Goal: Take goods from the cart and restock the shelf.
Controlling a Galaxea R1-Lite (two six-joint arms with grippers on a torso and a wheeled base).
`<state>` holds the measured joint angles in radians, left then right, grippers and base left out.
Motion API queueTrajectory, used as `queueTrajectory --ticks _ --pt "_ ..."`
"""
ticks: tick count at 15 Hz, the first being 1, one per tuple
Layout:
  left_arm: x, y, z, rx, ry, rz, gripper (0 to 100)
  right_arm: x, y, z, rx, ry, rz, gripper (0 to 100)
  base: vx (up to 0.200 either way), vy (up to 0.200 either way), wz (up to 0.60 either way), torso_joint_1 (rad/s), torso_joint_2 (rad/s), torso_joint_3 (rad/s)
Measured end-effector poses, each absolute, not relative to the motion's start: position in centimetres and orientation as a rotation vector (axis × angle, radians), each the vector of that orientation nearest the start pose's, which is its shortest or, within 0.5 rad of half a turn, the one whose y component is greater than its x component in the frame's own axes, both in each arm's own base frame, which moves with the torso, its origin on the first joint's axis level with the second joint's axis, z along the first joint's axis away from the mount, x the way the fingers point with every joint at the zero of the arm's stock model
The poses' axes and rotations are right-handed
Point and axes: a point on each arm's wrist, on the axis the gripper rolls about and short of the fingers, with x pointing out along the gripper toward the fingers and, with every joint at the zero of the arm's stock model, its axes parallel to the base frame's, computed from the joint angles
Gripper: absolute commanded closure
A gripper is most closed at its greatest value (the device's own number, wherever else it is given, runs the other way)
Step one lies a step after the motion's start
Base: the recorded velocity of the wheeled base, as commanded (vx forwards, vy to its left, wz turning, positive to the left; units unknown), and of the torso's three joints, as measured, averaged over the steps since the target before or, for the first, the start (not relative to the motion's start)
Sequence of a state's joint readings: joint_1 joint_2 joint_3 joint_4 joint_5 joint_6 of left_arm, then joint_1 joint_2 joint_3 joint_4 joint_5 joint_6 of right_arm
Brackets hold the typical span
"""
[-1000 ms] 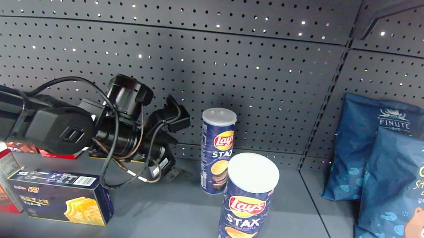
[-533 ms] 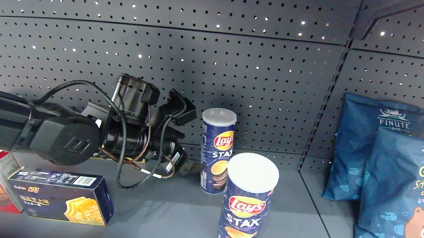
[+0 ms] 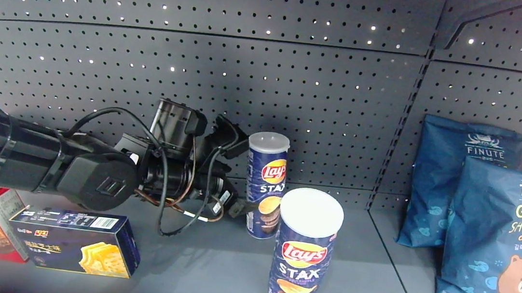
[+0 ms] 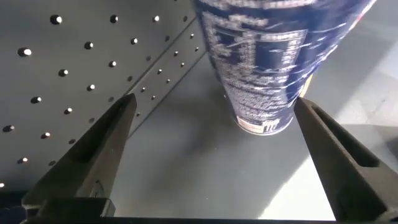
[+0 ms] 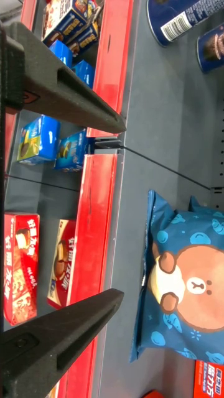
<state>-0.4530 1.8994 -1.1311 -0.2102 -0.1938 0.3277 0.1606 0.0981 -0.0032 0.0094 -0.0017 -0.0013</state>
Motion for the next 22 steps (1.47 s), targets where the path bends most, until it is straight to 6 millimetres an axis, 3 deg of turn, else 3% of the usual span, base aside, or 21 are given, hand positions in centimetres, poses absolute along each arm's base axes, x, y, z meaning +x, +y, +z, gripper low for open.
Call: queueTrajectory --ticks 18,22 --pt "32.78 -15.79 15.61 0.394 0.462 -0.658 0 -1.53 -0.25 7.73 -0.010 0.104 0.159 0 0.000 0.000 0.00 0.000 0.00 0.000" --pt "31.99 -15.44 15.87 0.393 0.463 -0.658 0 -1.53 -0.25 7.73 -0.010 0.104 0.159 0 0.000 0.000 0.00 0.000 0.00 0.000"
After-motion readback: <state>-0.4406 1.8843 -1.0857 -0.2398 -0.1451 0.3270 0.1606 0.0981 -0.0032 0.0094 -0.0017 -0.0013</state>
